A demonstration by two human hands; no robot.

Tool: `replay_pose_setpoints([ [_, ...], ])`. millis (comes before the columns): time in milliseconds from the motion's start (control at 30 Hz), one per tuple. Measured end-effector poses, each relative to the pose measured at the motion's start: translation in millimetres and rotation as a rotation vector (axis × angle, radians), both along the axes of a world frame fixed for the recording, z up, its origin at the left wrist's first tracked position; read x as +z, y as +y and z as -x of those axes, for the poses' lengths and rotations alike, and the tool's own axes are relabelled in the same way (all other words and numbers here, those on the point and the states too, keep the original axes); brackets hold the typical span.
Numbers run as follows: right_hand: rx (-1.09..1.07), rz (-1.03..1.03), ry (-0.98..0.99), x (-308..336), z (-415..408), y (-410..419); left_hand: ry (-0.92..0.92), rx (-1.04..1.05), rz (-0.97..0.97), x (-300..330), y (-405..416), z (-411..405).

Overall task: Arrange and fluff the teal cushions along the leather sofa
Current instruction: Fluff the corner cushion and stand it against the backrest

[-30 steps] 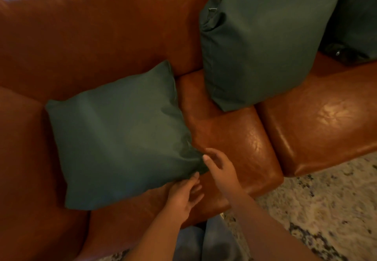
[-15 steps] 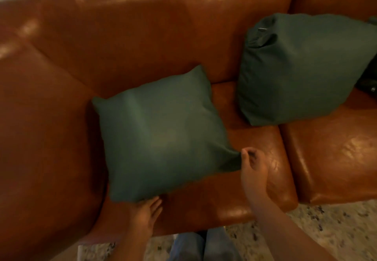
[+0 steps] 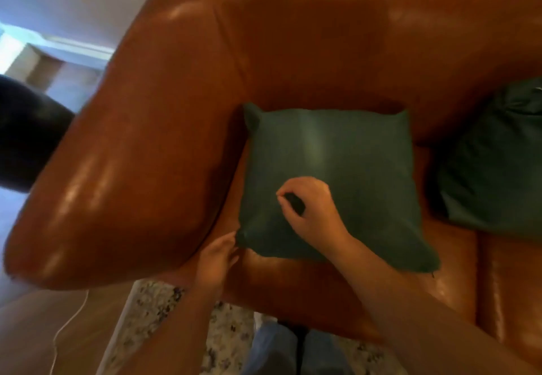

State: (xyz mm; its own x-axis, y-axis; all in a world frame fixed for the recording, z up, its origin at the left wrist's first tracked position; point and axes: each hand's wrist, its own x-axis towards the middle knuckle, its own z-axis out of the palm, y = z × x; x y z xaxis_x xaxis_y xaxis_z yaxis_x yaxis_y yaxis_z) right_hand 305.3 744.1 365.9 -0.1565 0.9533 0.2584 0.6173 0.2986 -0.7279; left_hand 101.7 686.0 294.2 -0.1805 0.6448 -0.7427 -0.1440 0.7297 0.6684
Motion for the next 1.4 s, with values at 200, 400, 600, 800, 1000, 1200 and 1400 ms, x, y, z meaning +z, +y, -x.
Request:
replay_pose_setpoints([
  [200,0.698,0.314,-0.571,-18,78,27,0.357,-0.320,-0.241,-8,-4,0],
  [400,0.778,0.473,-0.774,-29,100,48,0.375,-0.415,-0.181,-12,14,12],
  [600,0.712,0.467,-0.696,-36,74,57,0.220,-0.037,-0.077,-3,-25,19],
  [800,0.844,0.344,-0.726,-36,67,49,0.074,-0.129,0.066,-6,-1,23],
  [1000,0.877,0.138,-0.637,-38,59,42,0.309,-0.691,0.079,-26,40,34],
  [1200,0.863,0.128,-0.636,-40,51,38,0.514,-0.860,-0.175,-24,34,30],
  [1400,0.825,0.103,-0.585,-38,34,37,0.051,-0.144,0.037,-26,1,19],
])
